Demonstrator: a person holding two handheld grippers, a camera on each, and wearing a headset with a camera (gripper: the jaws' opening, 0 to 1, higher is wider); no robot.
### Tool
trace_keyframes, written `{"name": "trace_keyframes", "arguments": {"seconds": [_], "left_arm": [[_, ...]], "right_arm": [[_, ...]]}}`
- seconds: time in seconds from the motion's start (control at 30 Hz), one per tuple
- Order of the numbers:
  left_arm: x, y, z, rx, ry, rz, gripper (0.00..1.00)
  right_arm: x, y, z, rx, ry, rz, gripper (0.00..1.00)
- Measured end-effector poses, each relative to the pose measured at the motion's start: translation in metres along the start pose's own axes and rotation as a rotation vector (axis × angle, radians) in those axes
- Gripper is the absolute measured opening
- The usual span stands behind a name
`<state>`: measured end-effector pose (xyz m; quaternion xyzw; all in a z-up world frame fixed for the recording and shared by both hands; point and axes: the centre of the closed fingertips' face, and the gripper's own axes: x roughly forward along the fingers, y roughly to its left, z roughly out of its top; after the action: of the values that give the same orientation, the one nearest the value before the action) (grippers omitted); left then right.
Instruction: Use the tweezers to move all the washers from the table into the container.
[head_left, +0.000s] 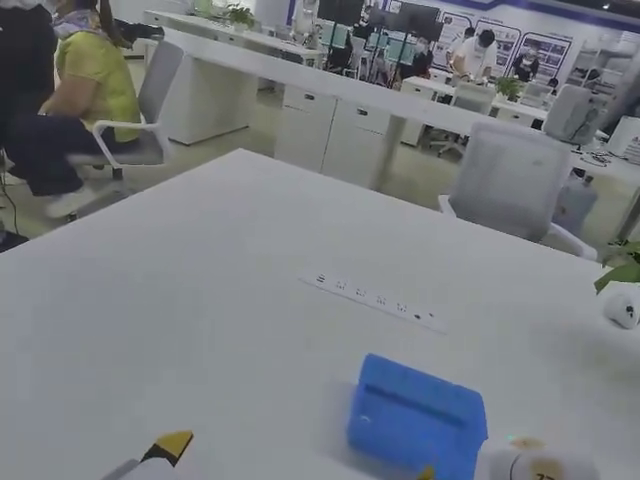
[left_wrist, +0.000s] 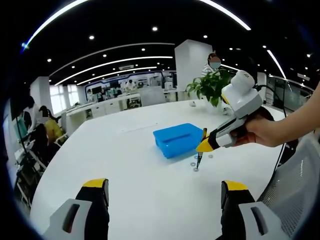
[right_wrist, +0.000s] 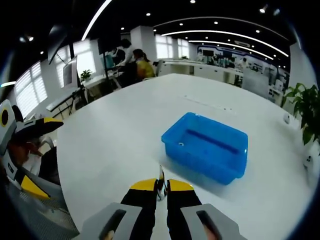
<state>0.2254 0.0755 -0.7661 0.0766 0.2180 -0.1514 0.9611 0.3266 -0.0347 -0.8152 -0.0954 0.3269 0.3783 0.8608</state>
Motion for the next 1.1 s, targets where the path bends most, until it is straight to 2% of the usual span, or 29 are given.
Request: {"name": "trace_keyframes", "arguments": {"seconds": [0.77,0.83,1.1], "left_arm": [[0.0015,0.0017,-0.0033,0.007,0.016,0.007,0.94],[0.0015,0.0016,-0.0029,0.005,0.014,0.007,0.94],[0.0010,-0.0012,-0.0011,0.010,0.009,-0.002,0.94]], "right_arm": [[0.0061,-0.0034,0.0020,0.008,-0.006,-0.003,0.02],[0.0054,-0.0037,0.0008,-0.020,0.001,-0.015,0.01],[0.0063,0.0007,0.0002,-0.094,0.023,0.002,0.01]]}}
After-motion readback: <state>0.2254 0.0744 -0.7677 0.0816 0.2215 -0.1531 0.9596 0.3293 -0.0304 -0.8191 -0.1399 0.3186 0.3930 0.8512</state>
